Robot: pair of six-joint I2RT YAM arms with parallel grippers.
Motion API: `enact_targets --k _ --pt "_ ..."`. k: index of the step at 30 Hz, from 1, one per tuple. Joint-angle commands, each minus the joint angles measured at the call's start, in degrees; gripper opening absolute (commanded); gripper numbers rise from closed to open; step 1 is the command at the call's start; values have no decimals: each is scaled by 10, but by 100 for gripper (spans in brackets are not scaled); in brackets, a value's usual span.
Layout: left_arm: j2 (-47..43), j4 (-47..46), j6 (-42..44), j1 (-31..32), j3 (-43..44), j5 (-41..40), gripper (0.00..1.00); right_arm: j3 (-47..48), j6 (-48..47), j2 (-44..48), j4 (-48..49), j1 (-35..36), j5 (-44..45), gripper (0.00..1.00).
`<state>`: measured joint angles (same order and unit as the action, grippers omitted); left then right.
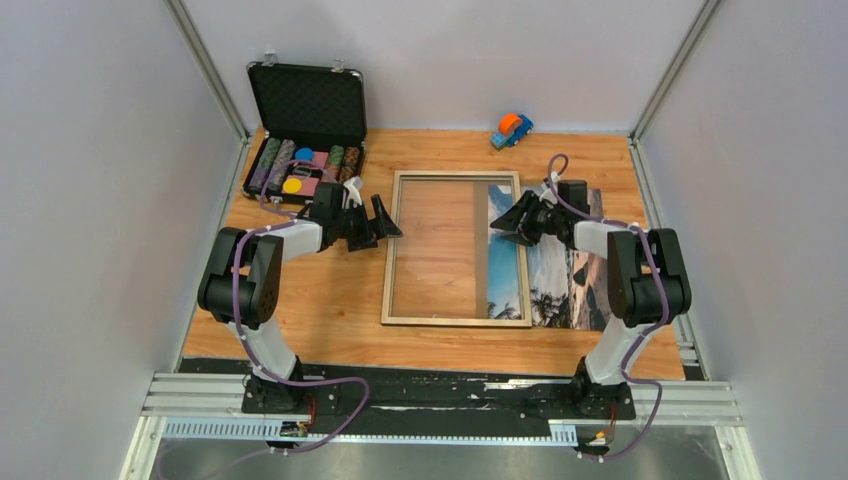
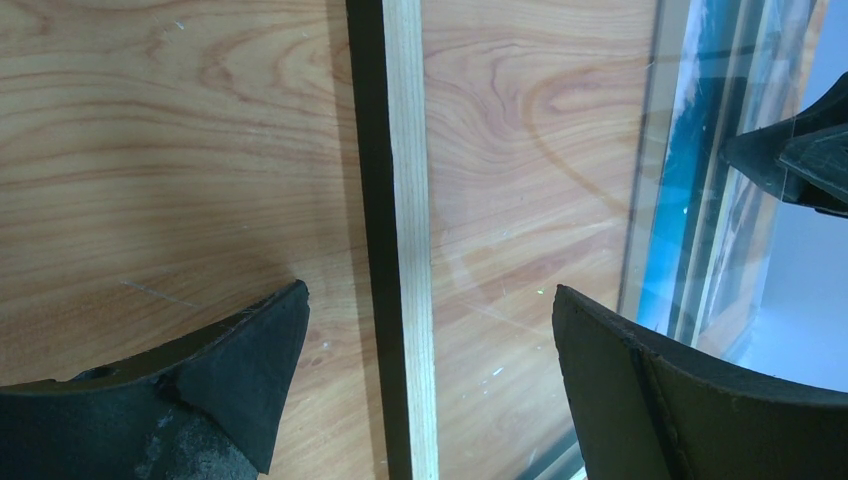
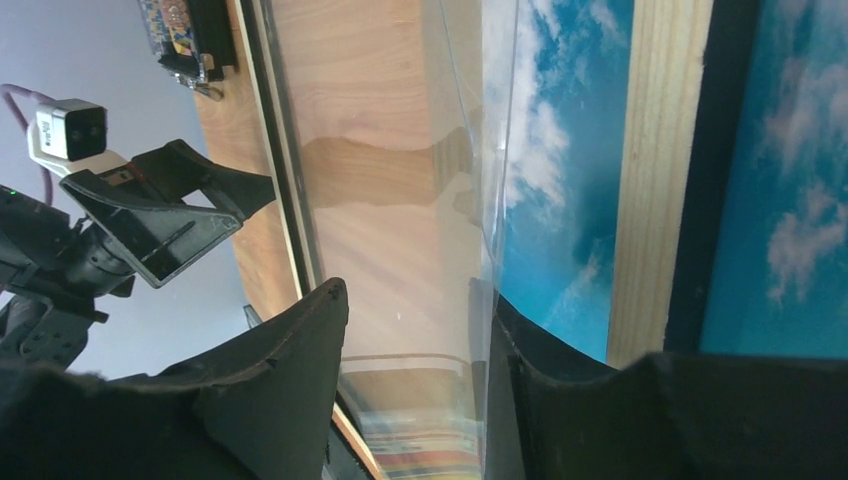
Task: Put the photo into the frame
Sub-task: Place the photo frame item in the photo frame.
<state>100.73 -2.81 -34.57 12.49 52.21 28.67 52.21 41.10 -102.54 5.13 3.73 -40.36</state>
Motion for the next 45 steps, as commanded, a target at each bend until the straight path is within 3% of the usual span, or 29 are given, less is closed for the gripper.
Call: enact_targets --k 1,12,45 --pt "-4 9 6 -3 11 4 100 33 -41 27 -33 12 30 48" --pt "-6 9 5 -3 11 5 100 60 -83 31 -94 29 69 50" --pt "-9 10 6 -3 11 5 100 67 -124 65 -138 29 115 51"
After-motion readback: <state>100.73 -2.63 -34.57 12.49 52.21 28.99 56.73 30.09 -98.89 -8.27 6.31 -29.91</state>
